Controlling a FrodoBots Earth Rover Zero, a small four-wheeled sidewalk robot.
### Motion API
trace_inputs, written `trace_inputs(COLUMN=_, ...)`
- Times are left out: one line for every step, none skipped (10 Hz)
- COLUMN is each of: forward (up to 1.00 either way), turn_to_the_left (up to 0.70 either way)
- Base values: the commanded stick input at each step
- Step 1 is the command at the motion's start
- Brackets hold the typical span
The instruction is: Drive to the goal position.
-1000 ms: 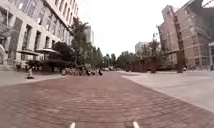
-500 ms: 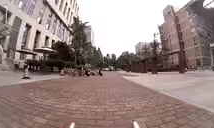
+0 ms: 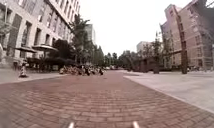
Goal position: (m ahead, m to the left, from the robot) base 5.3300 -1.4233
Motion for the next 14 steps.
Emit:
trace_inputs(forward=0.7, turn_to_the_left=0.0)
trace_inputs(forward=0.7, turn_to_the_left=0.0)
trace_inputs(forward=0.7, turn_to_the_left=0.0)
trace_inputs(forward=0.7, turn_to_the_left=0.0)
trace_inputs(forward=0.7, turn_to_the_left=0.0)
trace_inputs(forward=0.7, turn_to_the_left=0.0)
trace_inputs(forward=0.7, turn_to_the_left=0.0)
trace_inputs(forward=0.7, turn_to_the_left=-0.06)
trace_inputs(forward=0.7, turn_to_the_left=-0.14)
trace_inputs(forward=0.7, turn_to_the_left=-0.14)
trace_inputs(forward=0.7, turn_to_the_left=-0.14)
trace_inputs(forward=0.7, turn_to_the_left=-0.14)
trace_inputs(forward=0.7, turn_to_the_left=0.0)
trace_inputs(forward=0.7, turn_to_the_left=0.0)
